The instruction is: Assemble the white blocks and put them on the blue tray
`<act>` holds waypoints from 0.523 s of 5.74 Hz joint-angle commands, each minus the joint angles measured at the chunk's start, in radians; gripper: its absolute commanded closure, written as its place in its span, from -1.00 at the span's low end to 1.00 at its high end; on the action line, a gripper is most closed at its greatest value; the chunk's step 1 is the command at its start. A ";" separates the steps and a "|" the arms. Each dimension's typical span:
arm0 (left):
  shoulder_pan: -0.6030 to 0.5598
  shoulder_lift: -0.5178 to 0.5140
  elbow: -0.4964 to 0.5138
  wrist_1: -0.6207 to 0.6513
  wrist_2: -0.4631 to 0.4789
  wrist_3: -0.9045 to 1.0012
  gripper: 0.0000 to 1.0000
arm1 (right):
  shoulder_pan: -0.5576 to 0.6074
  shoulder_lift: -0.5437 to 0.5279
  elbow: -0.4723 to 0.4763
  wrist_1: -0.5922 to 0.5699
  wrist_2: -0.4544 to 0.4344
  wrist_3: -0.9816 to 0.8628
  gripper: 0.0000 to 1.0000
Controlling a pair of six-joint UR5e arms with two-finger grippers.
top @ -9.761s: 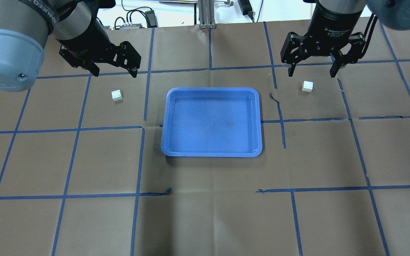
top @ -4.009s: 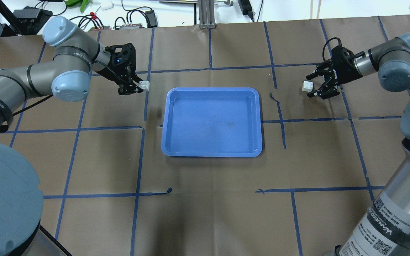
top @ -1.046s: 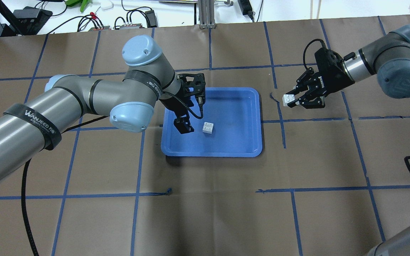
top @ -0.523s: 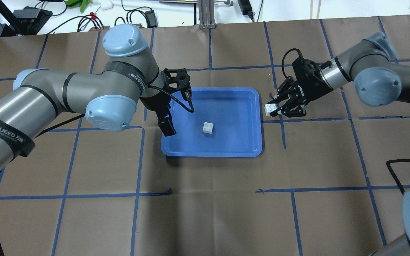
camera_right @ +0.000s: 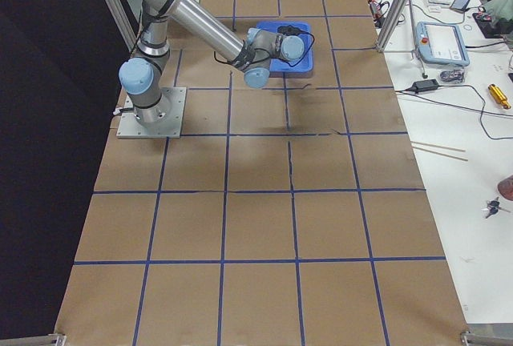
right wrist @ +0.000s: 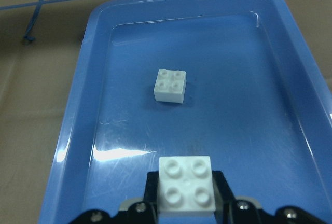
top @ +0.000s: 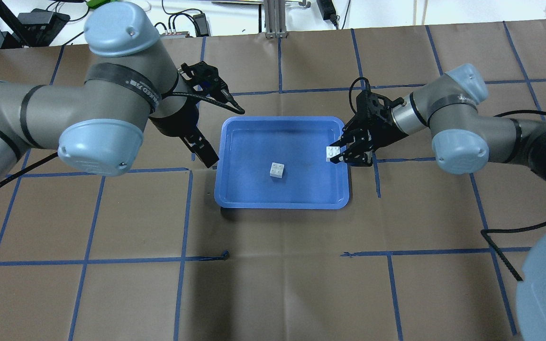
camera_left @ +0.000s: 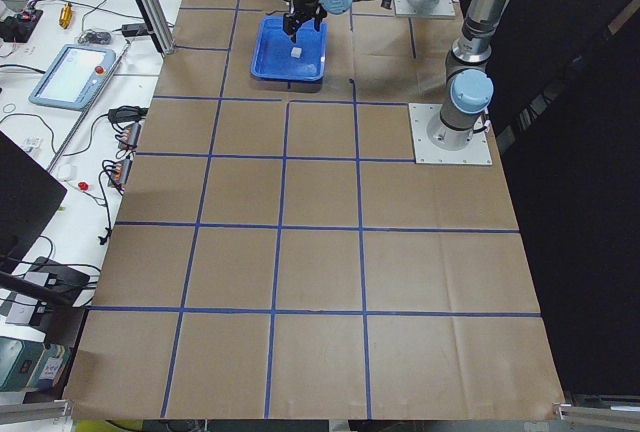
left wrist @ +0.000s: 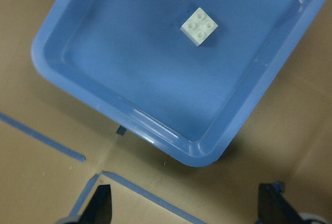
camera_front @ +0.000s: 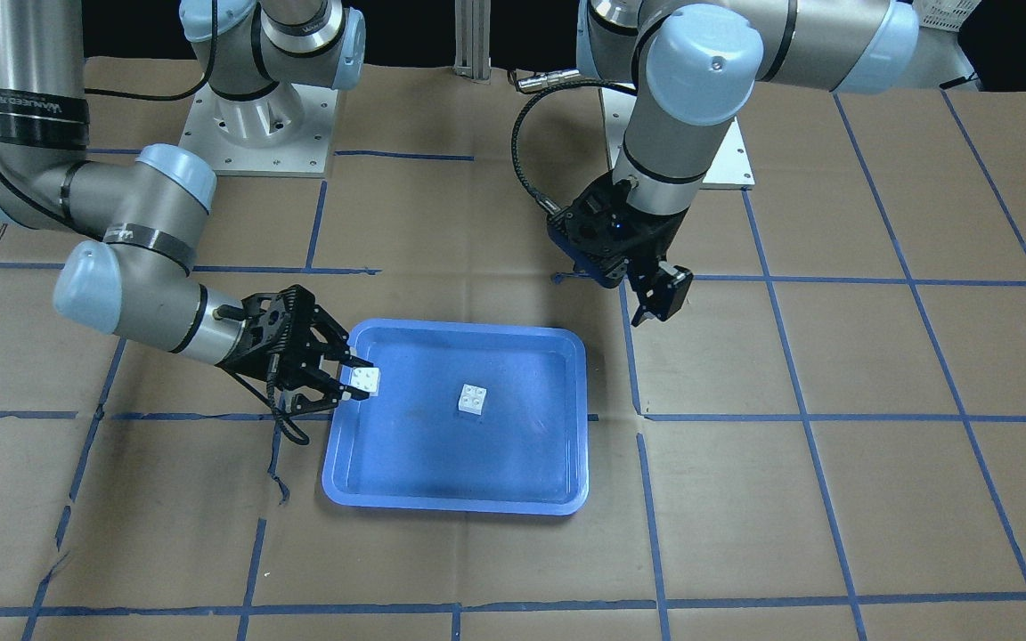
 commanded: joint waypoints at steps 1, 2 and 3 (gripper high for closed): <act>0.100 0.103 0.003 -0.045 0.075 -0.170 -0.96 | 0.092 0.011 0.070 -0.235 -0.001 0.183 0.80; 0.111 0.103 0.028 -0.066 0.082 -0.333 -0.97 | 0.118 0.033 0.083 -0.295 -0.001 0.223 0.80; 0.111 0.087 0.081 -0.139 0.082 -0.429 -0.97 | 0.144 0.049 0.085 -0.359 -0.005 0.304 0.80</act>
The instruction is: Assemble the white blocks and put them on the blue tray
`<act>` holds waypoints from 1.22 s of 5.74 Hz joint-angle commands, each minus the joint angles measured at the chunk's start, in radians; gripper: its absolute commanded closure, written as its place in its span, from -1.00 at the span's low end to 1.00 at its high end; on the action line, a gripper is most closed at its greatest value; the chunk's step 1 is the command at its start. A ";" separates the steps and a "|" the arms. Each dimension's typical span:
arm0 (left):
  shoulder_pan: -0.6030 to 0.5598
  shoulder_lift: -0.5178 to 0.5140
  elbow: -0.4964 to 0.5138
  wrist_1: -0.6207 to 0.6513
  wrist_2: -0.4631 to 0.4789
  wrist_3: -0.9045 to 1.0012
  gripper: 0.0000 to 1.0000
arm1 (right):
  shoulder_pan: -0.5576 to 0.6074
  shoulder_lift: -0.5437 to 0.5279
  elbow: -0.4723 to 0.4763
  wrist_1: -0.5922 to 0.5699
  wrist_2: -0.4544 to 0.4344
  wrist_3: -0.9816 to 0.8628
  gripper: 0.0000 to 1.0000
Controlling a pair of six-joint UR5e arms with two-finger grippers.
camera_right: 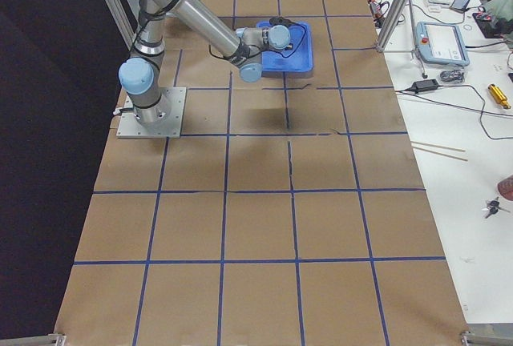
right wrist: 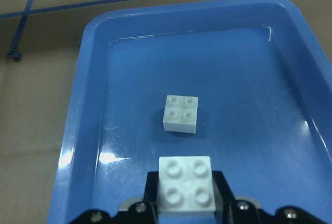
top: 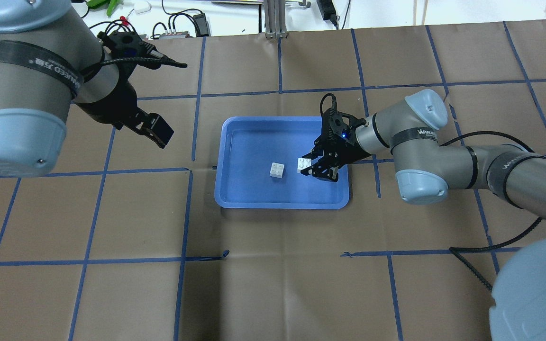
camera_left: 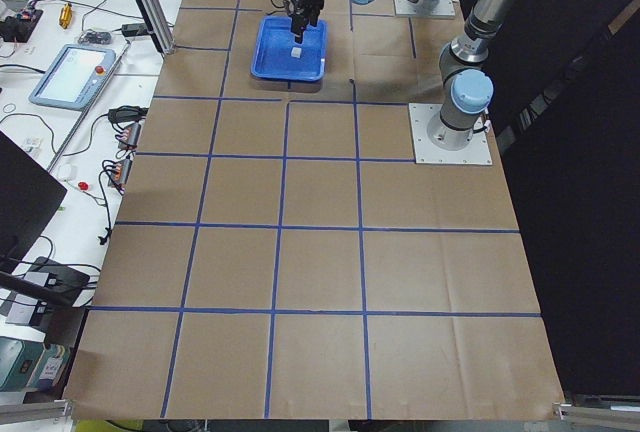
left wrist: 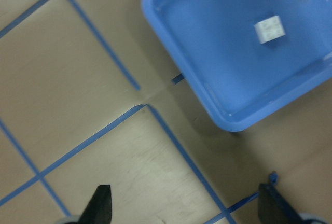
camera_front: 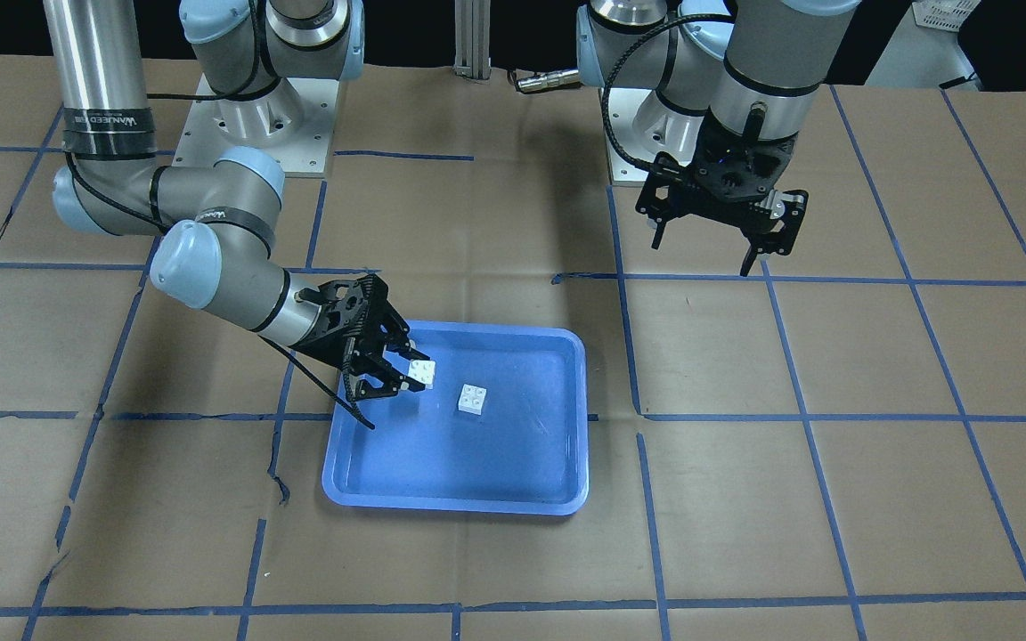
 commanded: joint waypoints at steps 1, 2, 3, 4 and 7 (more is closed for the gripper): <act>0.010 -0.012 0.080 -0.120 0.006 -0.115 -0.97 | 0.033 0.032 0.007 -0.123 -0.017 0.131 0.80; 0.011 -0.014 0.083 -0.120 0.004 -0.176 -0.97 | 0.033 0.039 0.010 -0.127 -0.044 0.131 0.80; 0.011 -0.017 0.082 -0.119 -0.008 -0.207 -0.97 | 0.033 0.039 0.025 -0.158 -0.060 0.157 0.81; 0.011 -0.017 0.082 -0.119 -0.008 -0.208 -0.97 | 0.033 0.051 0.051 -0.251 -0.059 0.239 0.82; 0.013 -0.017 0.083 -0.119 -0.008 -0.209 -0.97 | 0.037 0.083 0.056 -0.297 -0.048 0.257 0.81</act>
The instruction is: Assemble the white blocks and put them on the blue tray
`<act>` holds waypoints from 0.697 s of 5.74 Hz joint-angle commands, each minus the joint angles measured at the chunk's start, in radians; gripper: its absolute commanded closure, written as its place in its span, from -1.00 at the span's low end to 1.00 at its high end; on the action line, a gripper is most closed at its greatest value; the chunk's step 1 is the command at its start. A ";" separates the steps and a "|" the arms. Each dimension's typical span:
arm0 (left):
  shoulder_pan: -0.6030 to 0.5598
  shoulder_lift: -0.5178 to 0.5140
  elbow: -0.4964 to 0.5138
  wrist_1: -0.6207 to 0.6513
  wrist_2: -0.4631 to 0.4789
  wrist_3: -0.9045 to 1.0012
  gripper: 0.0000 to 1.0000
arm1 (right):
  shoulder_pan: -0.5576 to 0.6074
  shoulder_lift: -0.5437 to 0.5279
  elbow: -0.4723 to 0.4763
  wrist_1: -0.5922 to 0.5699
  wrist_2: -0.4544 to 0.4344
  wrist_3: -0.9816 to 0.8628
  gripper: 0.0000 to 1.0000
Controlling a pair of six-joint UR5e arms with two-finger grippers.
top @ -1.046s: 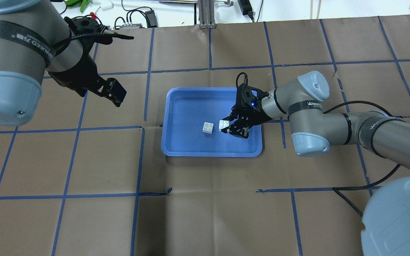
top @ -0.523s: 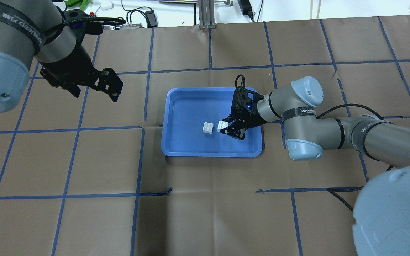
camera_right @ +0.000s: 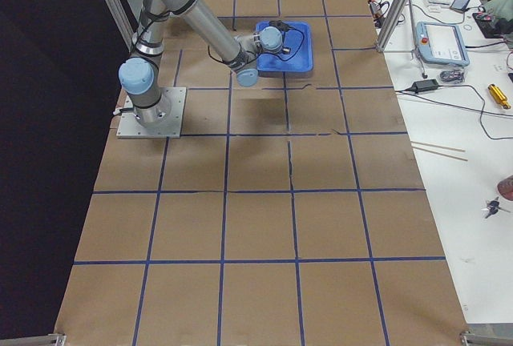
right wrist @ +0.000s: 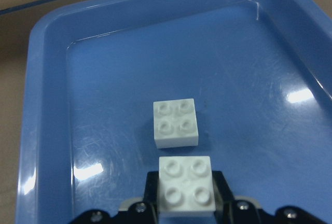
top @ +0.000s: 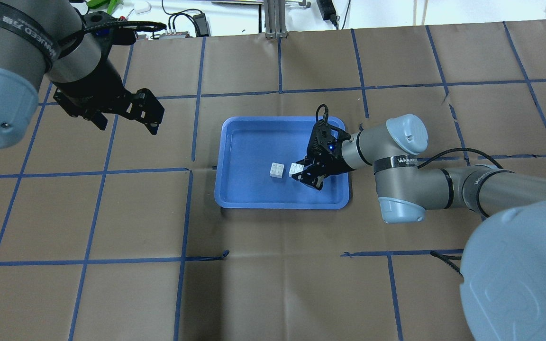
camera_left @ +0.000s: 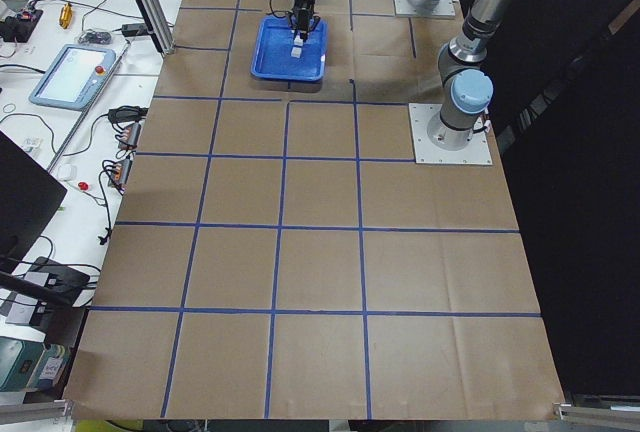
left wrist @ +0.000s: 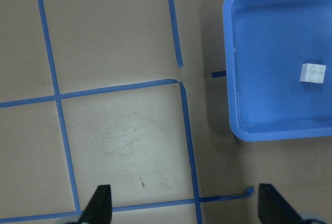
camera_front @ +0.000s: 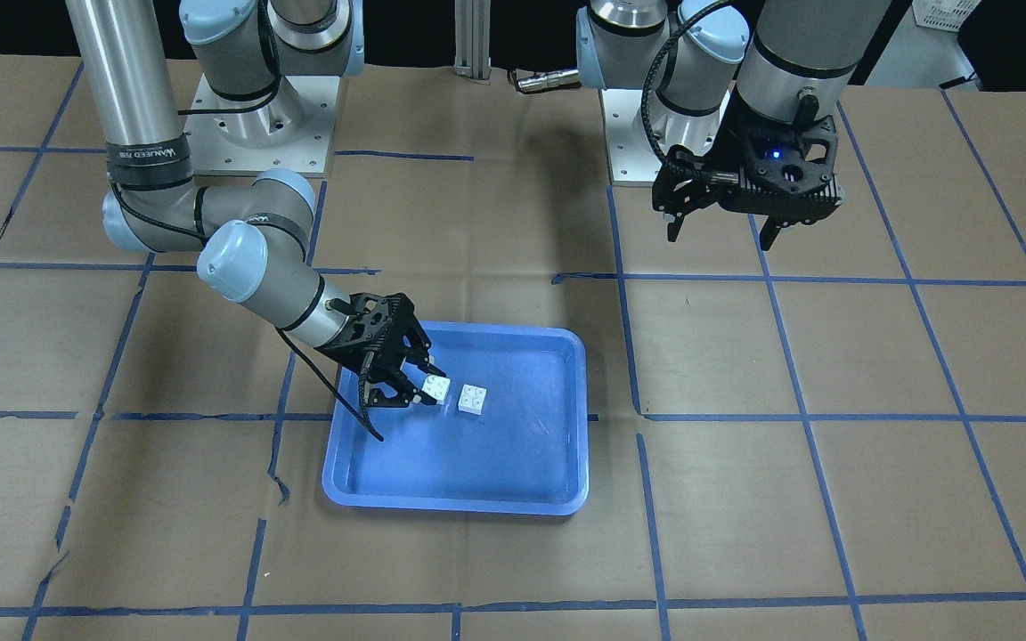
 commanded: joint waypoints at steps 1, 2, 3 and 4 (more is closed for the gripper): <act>0.000 0.000 0.000 0.000 0.000 -0.001 -0.97 | 0.015 0.003 -0.003 -0.001 0.002 -0.009 0.81; 0.000 0.000 0.000 0.000 0.000 -0.001 -0.97 | 0.020 0.006 -0.001 0.000 0.002 -0.052 0.81; 0.000 0.000 0.000 0.000 0.000 -0.001 -0.97 | 0.022 0.012 -0.001 0.000 0.001 -0.055 0.81; 0.000 0.000 0.000 0.002 -0.002 -0.001 -0.97 | 0.022 0.012 -0.003 -0.004 0.002 -0.054 0.81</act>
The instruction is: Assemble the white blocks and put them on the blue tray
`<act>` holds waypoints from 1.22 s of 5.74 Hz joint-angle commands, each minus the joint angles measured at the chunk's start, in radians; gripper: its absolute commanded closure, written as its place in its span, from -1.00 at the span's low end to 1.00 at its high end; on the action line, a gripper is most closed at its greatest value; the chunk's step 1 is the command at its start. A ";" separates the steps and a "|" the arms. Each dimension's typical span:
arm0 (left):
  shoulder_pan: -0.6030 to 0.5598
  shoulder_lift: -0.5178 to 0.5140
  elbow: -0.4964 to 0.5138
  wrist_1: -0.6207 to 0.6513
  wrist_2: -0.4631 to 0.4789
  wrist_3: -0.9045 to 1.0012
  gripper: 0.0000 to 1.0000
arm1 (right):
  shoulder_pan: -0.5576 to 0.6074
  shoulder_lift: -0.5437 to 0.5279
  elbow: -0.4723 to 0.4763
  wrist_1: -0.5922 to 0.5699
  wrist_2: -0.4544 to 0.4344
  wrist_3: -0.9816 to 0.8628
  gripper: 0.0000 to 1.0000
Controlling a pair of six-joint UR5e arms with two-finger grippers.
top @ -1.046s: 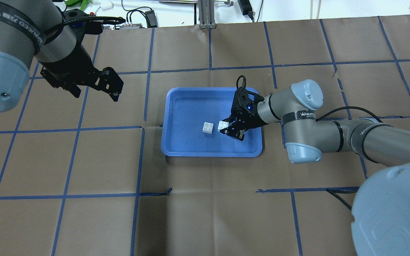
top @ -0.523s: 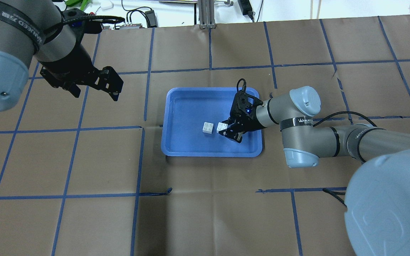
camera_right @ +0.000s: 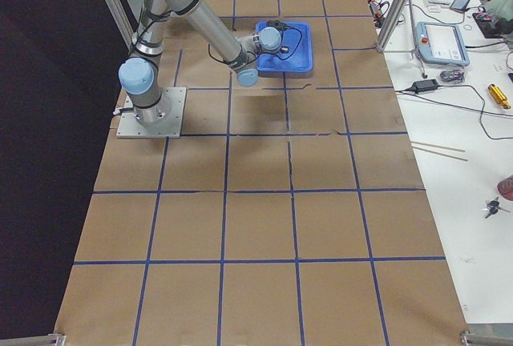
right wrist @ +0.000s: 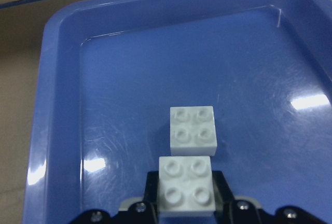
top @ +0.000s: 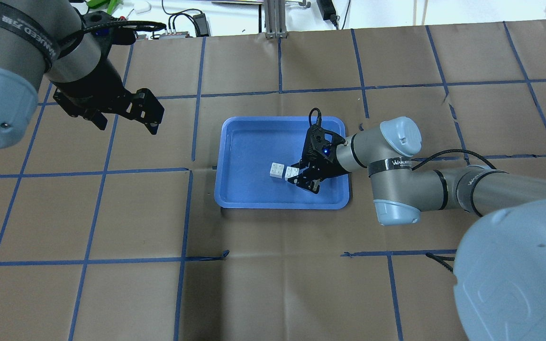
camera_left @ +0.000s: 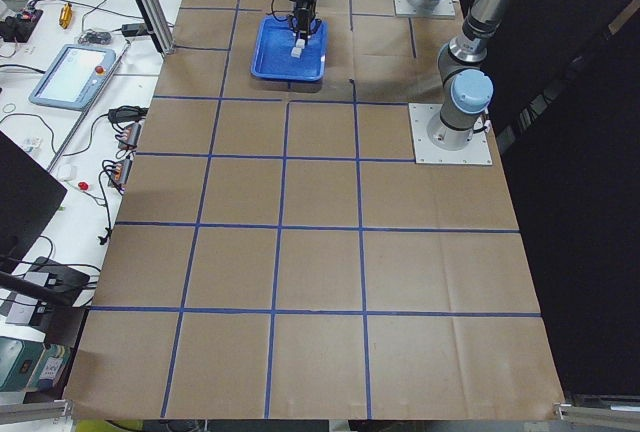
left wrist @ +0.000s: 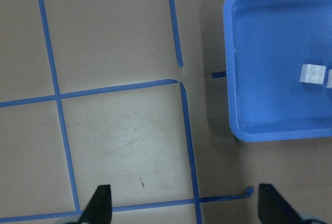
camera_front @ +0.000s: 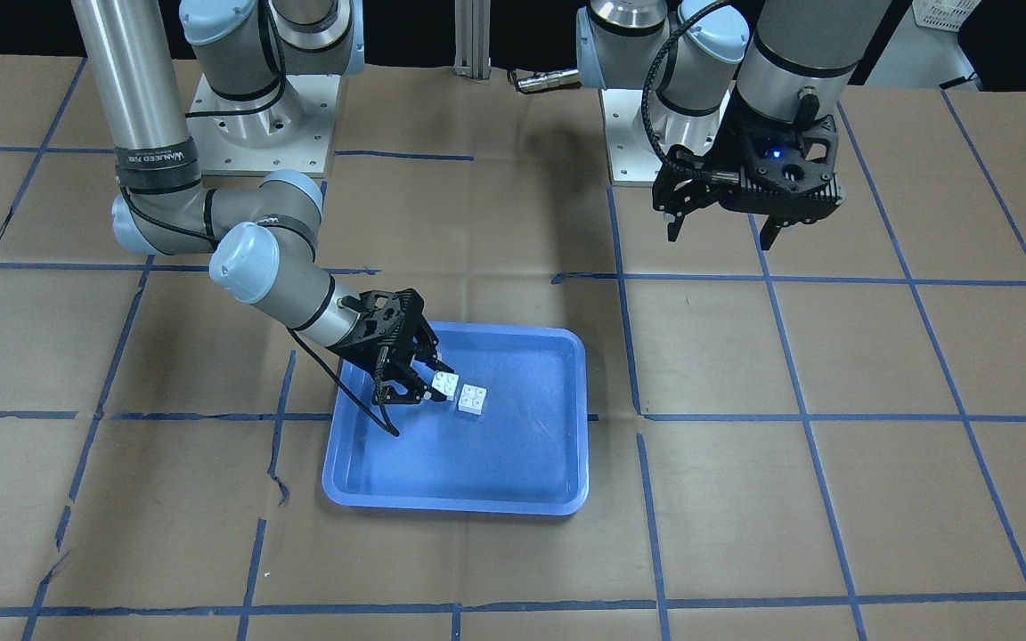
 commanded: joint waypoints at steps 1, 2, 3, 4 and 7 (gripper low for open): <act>0.000 0.000 0.000 0.003 -0.001 0.000 -0.97 | 0.001 0.003 -0.001 -0.003 0.002 -0.002 0.82; 0.000 0.000 0.000 0.003 -0.001 0.000 -0.97 | 0.005 0.008 -0.003 -0.009 0.004 -0.001 0.82; 0.000 0.000 0.000 0.004 -0.001 0.000 -0.97 | 0.007 0.015 -0.004 -0.020 0.005 0.002 0.82; 0.000 0.000 0.000 0.004 -0.001 0.000 -0.97 | 0.007 0.017 -0.004 -0.020 0.005 0.005 0.82; 0.000 0.000 -0.002 0.007 -0.001 0.000 -0.97 | 0.007 0.023 -0.016 -0.034 0.005 0.010 0.82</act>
